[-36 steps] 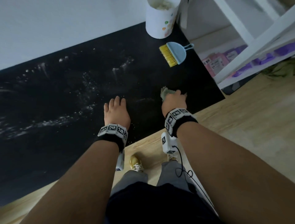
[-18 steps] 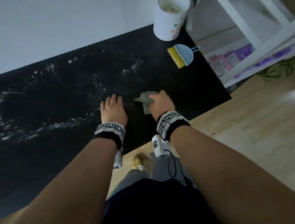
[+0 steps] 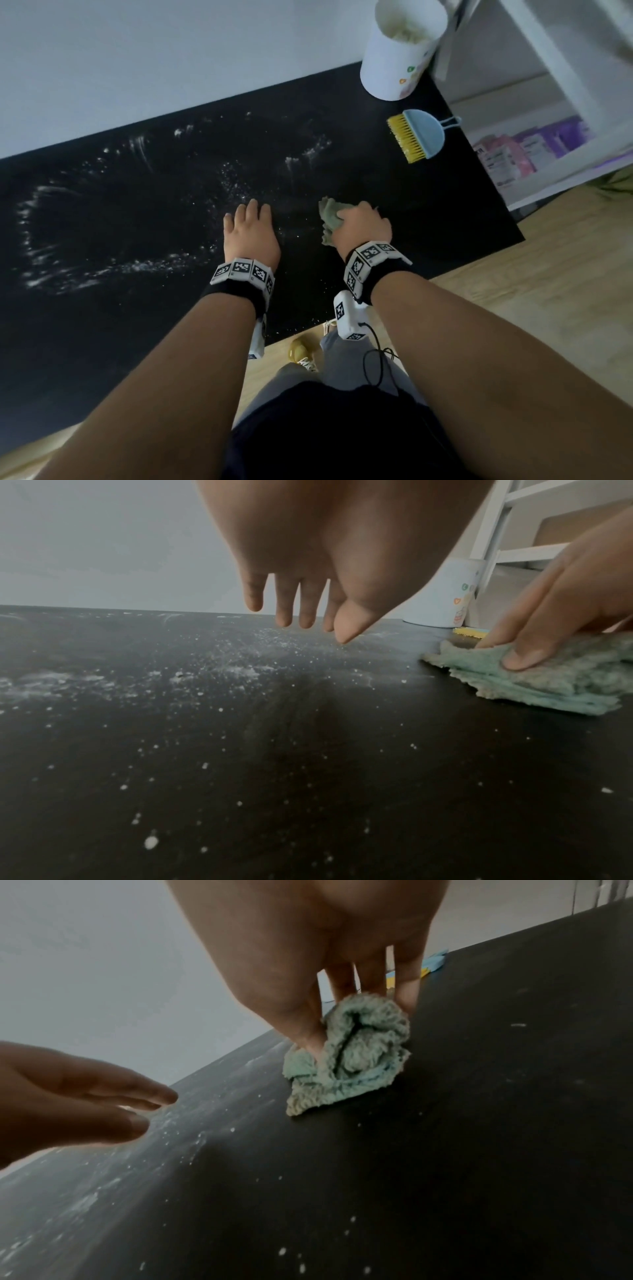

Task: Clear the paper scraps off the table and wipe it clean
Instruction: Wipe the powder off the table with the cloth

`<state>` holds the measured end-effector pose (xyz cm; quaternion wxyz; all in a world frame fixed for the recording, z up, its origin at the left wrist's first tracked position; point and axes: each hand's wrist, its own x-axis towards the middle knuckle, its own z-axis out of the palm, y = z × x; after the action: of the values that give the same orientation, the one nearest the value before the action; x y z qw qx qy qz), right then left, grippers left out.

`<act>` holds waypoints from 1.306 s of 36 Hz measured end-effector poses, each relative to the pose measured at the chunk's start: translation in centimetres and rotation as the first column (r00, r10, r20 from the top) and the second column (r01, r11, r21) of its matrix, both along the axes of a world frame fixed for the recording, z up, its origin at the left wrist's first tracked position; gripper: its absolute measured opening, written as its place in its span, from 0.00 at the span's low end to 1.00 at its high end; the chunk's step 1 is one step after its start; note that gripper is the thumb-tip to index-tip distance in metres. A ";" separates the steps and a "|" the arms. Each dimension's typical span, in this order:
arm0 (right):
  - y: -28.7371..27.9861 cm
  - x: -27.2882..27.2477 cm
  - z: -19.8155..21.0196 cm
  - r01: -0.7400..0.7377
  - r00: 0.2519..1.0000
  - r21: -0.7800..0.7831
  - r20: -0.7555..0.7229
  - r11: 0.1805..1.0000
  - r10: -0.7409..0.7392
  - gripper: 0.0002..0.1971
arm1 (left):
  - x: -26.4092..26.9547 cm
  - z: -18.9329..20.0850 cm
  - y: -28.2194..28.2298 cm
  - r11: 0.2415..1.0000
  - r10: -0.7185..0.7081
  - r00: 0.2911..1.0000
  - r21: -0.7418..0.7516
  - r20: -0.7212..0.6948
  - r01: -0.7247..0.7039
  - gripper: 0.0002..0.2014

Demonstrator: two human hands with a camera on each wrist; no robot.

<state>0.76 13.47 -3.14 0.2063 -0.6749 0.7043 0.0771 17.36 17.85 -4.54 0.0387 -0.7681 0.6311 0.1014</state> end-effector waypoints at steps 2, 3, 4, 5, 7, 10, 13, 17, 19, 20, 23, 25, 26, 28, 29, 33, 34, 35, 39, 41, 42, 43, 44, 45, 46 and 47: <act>-0.1 -0.8 0.5 0.006 1.000 -0.041 -0.007 0.999 -0.006 0.15 | -0.5 -0.1 -0.3 1.000 -0.012 1.000 -0.014 -0.009 0.012 0.24; -0.2 -1.2 0.8 0.011 1.000 -0.067 -0.019 0.998 -0.012 0.15 | -0.9 -0.1 -0.4 1.000 -0.019 1.000 -0.017 -0.015 0.019 0.24; -0.2 -1.8 0.9 0.020 0.999 -0.090 -0.037 0.996 -0.023 0.16 | -1.2 -0.1 -0.5 0.999 -0.027 0.999 -0.020 -0.020 0.027 0.25; -0.2 -2.4 1.0 0.035 0.997 -0.109 -0.058 0.993 -0.042 0.16 | -1.7 -0.2 -0.6 0.999 -0.036 0.999 -0.021 -0.025 0.035 0.25; -0.3 -4.1 1.2 0.088 0.991 -0.134 -0.089 0.987 -0.100 0.16 | -2.5 -0.2 -0.8 0.998 -0.053 0.998 -0.019 -0.037 0.053 0.25; -0.1 -7.0 0.7 0.197 0.974 -0.102 -0.090 0.975 -0.207 0.17 | -3.7 -0.2 -0.9 0.996 -0.086 0.995 -0.017 -0.046 0.085 0.26; 0.6 -9.2 0.2 0.208 0.975 -0.003 -0.077 0.978 -0.208 0.19 | -4.7 -0.3 -0.7 0.994 -0.113 0.992 0.005 -0.057 0.113 0.26; 1.6 -9.0 0.2 0.171 0.983 0.010 -0.062 0.985 -0.170 0.19 | -5.5 -0.6 0.1 0.989 -0.148 0.988 0.008 -0.045 0.148 0.26; 2.3 -8.2 0.2 0.201 0.978 0.014 -0.051 0.980 -0.200 0.18 | -5.6 -0.7 0.4 0.987 -0.159 0.987 0.010 -0.037 0.159 0.26; 2.6 -7.7 0.2 0.209 0.977 0.006 -0.046 0.978 -0.208 0.18 | -5.6 -0.6 0.6 0.987 -0.162 0.986 0.010 -0.035 0.163 0.26; 3.9 -6.2 0.0 0.157 0.987 0.014 -0.036 0.987 -0.157 0.19 | -5.3 -0.4 0.8 0.986 -0.169 0.985 0.004 -0.030 0.169 0.26; 4.7 -5.3 -0.3 0.096 0.995 0.021 -0.019 0.995 -0.096 0.21 | -5.0 -0.3 1.0 0.987 -0.163 0.986 0.003 -0.030 0.163 0.26; 5.1 -4.8 -0.4 0.069 0.998 0.023 -0.010 0.997 -0.069 0.21 | -4.8 -0.3 1.1 0.987 -0.158 0.987 0.005 -0.029 0.158 0.26; 5.4 -3.9 -0.2 0.027 0.999 0.037 0.022 0.999 -0.027 0.20 | -4.3 -0.2 1.2 0.989 -0.148 0.989 0.007 -0.018 0.149 0.27; 5.5 -3.4 -0.1 0.009 0.999 0.046 0.044 0.999 -0.011 0.19 | -4.0 -0.2 1.2 0.990 -0.143 0.990 0.006 -0.011 0.143 0.27; 5.1 -2.0 0.3 -0.015 0.991 0.036 0.136 0.999 0.010 0.14 | -3.1 0.0 1.1 0.992 -0.123 0.992 -0.003 0.000 0.123 0.27; 4.7 -1.8 0.4 -0.007 0.986 0.022 0.167 1.000 0.003 0.14 | -2.9 0.1 0.9 0.993 -0.120 0.993 -0.006 0.002 0.120 0.27; 4.1 -1.7 0.6 0.013 0.979 0.006 0.201 1.000 -0.014 0.14 | -2.6 0.2 0.7 0.993 -0.117 0.993 -0.010 0.007 0.117 0.26; 0.9 -1.4 1.2 0.187 0.950 -0.094 0.270 0.978 -0.155 0.14 | -1.4 0.7 -0.2 0.995 -0.093 0.995 -0.026 0.024 0.093 0.26; -1.1 -1.7 1.1 0.265 0.948 -0.145 0.219 0.953 -0.231 0.15 | -0.7 0.8 -0.9 0.997 -0.074 0.997 -0.020 0.026 0.074 0.26; -2.1 -2.0 0.8 0.283 0.951 -0.145 0.170 0.948 -0.258 0.16 | -0.4 0.8 -1.2 0.998 -0.063 0.998 -0.014 0.023 0.064 0.27; -2.9 -2.3 0.5 0.283 0.957 -0.123 0.108 0.951 -0.271 0.16 | -0.1 0.8 -1.5 0.999 -0.053 0.998 -0.008 0.021 0.053 0.27; -3.7 -2.3 0.1 0.272 0.962 -0.085 0.043 0.959 -0.269 0.17 | 0.1 0.8 -1.8 0.999 -0.042 0.999 -0.003 0.021 0.042 0.27; -4.2 -2.3 -0.1 0.263 0.965 -0.045 -0.008 0.964 -0.263 0.18 | 0.4 0.8 -2.0 0.999 -0.032 0.999 0.007 0.020 0.032 0.27; -4.7 -2.1 -0.4 0.260 0.965 -0.016 -0.043 0.966 -0.260 0.19 | 0.5 0.8 -2.2 1.000 -0.021 1.000 0.017 0.016 0.021 0.27; -5.0 -1.8 -0.6 0.257 0.964 -0.006 -0.065 0.966 -0.257 0.20 | 0.7 0.8 -2.5 1.000 -0.008 1.000 0.025 0.011 0.008 0.27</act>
<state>-1.05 8.44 -3.72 0.1924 -0.5747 0.7920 0.0728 18.09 15.33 -3.75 0.0525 -0.7655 0.6327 0.1048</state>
